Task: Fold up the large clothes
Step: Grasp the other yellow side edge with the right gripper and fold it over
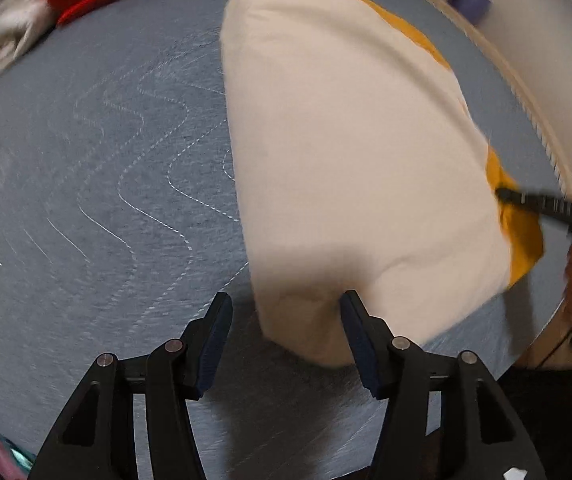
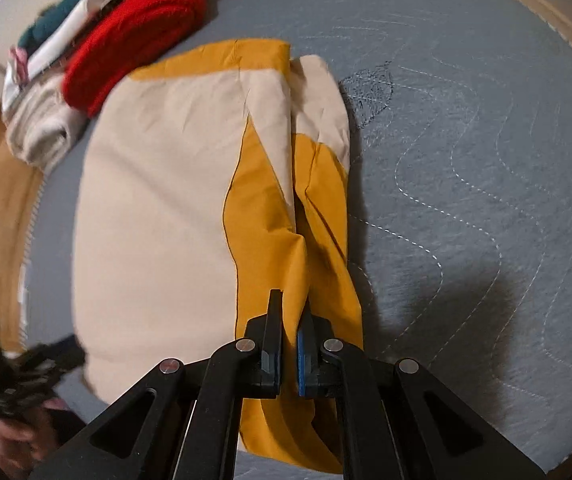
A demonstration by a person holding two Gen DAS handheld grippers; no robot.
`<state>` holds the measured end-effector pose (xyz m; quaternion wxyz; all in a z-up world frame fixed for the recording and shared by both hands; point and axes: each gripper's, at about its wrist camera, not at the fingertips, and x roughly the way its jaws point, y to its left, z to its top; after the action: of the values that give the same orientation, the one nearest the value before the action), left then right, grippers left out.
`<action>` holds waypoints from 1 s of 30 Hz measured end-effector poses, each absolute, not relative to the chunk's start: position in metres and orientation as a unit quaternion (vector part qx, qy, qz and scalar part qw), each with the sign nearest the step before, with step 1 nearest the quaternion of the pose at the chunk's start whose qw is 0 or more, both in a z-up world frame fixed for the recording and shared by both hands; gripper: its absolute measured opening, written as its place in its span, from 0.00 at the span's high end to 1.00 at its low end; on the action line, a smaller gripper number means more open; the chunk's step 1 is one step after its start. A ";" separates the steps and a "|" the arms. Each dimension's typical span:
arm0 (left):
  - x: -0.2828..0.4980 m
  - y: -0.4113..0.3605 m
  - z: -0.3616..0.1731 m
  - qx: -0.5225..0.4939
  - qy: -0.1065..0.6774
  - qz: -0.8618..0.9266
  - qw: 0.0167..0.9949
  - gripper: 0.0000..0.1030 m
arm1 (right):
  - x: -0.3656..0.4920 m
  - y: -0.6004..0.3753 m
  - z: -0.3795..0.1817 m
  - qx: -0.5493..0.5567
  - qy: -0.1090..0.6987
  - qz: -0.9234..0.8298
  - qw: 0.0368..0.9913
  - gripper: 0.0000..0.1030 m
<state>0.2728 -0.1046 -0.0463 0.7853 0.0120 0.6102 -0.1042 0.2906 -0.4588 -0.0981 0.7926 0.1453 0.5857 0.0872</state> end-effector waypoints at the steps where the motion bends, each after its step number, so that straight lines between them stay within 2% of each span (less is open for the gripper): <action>1: 0.270 -0.108 -0.051 0.031 0.609 -0.103 0.786 0.47 | 0.291 -0.460 -0.101 0.144 0.588 0.084 0.792 0.95; 5: 0.264 -0.123 -0.074 0.085 0.610 -0.087 0.783 0.46 | 0.292 -0.465 -0.110 0.146 0.597 0.084 0.785 0.95; 9: 0.265 -0.122 -0.078 0.080 0.603 -0.084 0.789 0.46 | 0.290 -0.455 -0.096 0.131 0.587 0.088 0.794 0.93; 13: 0.263 -0.111 -0.078 0.076 0.600 -0.097 0.790 0.45 | 0.271 -0.452 -0.065 0.114 0.561 0.111 0.813 0.84; 14: 0.261 -0.109 -0.075 0.062 0.607 -0.099 0.786 0.46 | 0.267 -0.453 -0.066 0.110 0.563 0.121 0.810 0.79; 16: 0.262 -0.103 -0.064 0.034 0.622 -0.099 0.776 0.47 | 0.259 -0.454 -0.079 0.101 0.587 0.126 0.794 0.78; 17: 0.265 -0.099 -0.055 0.022 0.619 -0.098 0.779 0.52 | 0.256 -0.457 -0.090 0.106 0.604 0.130 0.779 0.78; 18: 0.267 -0.097 -0.046 0.019 0.607 -0.094 0.789 0.54 | 0.254 -0.460 -0.097 0.116 0.616 0.134 0.768 0.83; 19: 0.269 -0.097 -0.033 0.021 0.589 -0.089 0.803 0.54 | 0.252 -0.464 -0.100 0.124 0.618 0.137 0.764 0.93; 21: 0.280 -0.103 -0.011 0.018 0.563 -0.100 0.820 0.54 | 0.250 -0.470 -0.097 0.126 0.608 0.145 0.771 0.96; 26: 0.320 -0.135 -0.005 0.038 0.550 -0.125 0.825 0.55 | 0.244 -0.482 -0.094 0.127 0.611 0.132 0.770 0.97; 30: 0.366 -0.148 -0.033 0.043 0.559 -0.107 0.821 0.66 | 0.241 -0.469 -0.095 0.108 0.620 0.120 0.767 0.97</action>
<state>0.3656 -0.1483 -0.0329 0.8213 0.0429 0.5588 -0.1066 0.2412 -0.4689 -0.0945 0.7675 0.1079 0.6205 0.1198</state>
